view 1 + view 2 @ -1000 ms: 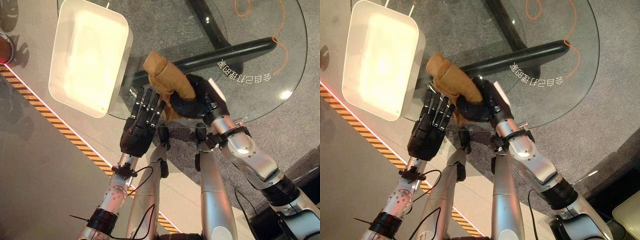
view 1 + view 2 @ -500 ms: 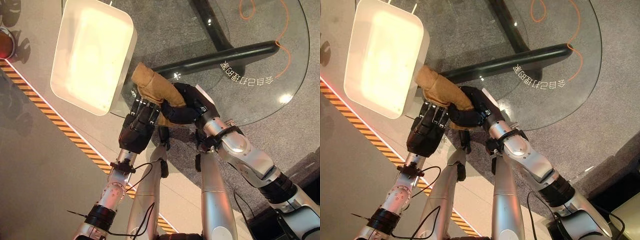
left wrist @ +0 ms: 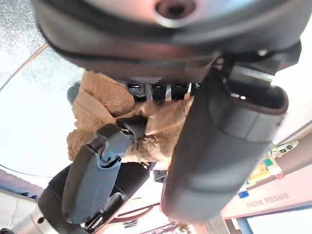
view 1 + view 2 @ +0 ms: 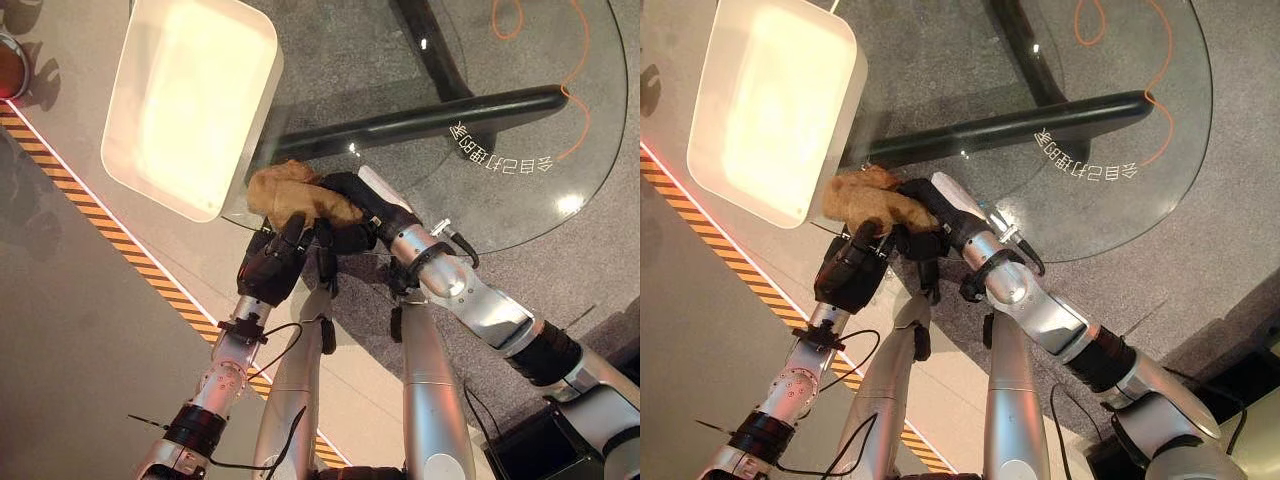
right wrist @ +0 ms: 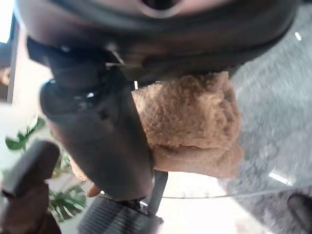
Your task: Wipe the table with a cloth and put it in the basket.
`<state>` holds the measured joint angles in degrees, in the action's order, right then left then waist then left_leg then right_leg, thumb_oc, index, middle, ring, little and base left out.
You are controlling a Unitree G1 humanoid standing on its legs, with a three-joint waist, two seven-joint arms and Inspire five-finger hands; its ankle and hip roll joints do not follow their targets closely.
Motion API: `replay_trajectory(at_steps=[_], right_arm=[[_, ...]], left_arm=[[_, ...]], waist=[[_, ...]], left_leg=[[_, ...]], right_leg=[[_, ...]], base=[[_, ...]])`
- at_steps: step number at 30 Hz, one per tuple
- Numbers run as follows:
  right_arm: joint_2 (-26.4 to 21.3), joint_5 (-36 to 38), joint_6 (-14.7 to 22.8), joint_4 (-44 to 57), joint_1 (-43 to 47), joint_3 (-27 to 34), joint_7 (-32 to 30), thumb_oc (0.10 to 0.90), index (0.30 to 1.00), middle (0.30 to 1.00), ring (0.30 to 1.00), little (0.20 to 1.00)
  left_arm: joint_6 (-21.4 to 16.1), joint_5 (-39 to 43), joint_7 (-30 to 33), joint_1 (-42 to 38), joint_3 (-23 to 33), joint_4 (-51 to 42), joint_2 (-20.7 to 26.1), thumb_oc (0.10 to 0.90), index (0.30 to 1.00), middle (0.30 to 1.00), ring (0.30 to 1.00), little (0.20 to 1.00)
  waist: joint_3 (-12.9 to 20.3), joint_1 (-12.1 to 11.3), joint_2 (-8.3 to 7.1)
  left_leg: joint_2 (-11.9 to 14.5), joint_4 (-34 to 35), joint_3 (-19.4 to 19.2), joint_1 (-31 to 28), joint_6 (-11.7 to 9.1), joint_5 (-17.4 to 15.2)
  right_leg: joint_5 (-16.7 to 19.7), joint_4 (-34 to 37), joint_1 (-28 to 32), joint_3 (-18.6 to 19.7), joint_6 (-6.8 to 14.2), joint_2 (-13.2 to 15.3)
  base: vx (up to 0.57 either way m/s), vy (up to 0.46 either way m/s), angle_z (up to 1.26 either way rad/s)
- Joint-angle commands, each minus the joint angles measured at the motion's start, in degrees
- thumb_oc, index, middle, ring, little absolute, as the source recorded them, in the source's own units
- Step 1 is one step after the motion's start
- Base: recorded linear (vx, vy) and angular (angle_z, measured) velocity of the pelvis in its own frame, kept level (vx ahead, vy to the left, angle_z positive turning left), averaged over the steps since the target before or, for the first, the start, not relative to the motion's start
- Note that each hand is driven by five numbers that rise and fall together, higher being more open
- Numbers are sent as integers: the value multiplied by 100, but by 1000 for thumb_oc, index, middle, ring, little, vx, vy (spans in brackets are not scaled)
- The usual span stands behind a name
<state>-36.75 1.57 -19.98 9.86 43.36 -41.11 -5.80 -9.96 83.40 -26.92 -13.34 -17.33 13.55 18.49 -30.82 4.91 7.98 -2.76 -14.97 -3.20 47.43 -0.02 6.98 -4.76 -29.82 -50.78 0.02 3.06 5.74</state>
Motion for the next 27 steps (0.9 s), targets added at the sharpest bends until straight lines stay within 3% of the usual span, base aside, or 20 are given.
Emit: replay_trajectory(at_steps=[1, 5, 19, 27], right_arm=[[127, -1064, 201, 369, 488, -563, 342, 100, 300, 300, 300, 200], [92, -1614, 175, 269, 719, -634, 471, 100, 300, 300, 300, 200], [130, -1537, -15, 164, 1006, -708, 559, 100, 300, 300, 300, 200], [128, -1797, 104, 150, 1013, -570, 670, 100, 300, 300, 300, 200]], left_arm=[[22, 8, -747, -402, -184, -979, -201, 800, 900, 900, 900, 900], [71, 435, -783, -416, -126, -954, -338, 800, 900, 900, 900, 900], [508, 2623, -1259, -429, 428, -993, -784, 800, 900, 900, 900, 900], [527, 2852, -654, -428, 717, -990, -913, 800, 900, 900, 900, 900]], waist=[[103, -48, 80], [103, -56, 125], [103, -82, 87], [103, -103, 78]], left_leg=[[96, -488, 125, 177, -129, -368], [74, -448, 129, 130, -144, -387], [94, -465, 134, 51, -197, -433], [108, -464, 155, 88, -199, -429]], right_leg=[[517, 707, -42, -193, 81, 187], [499, 749, -7, -149, 97, 161], [463, 723, 54, -68, 93, 112], [448, 657, -7, -24, 112, 89]], base=[[0, 0, 0], [0, 0, 0], [7, 0, 3], [0, 0, 0]])
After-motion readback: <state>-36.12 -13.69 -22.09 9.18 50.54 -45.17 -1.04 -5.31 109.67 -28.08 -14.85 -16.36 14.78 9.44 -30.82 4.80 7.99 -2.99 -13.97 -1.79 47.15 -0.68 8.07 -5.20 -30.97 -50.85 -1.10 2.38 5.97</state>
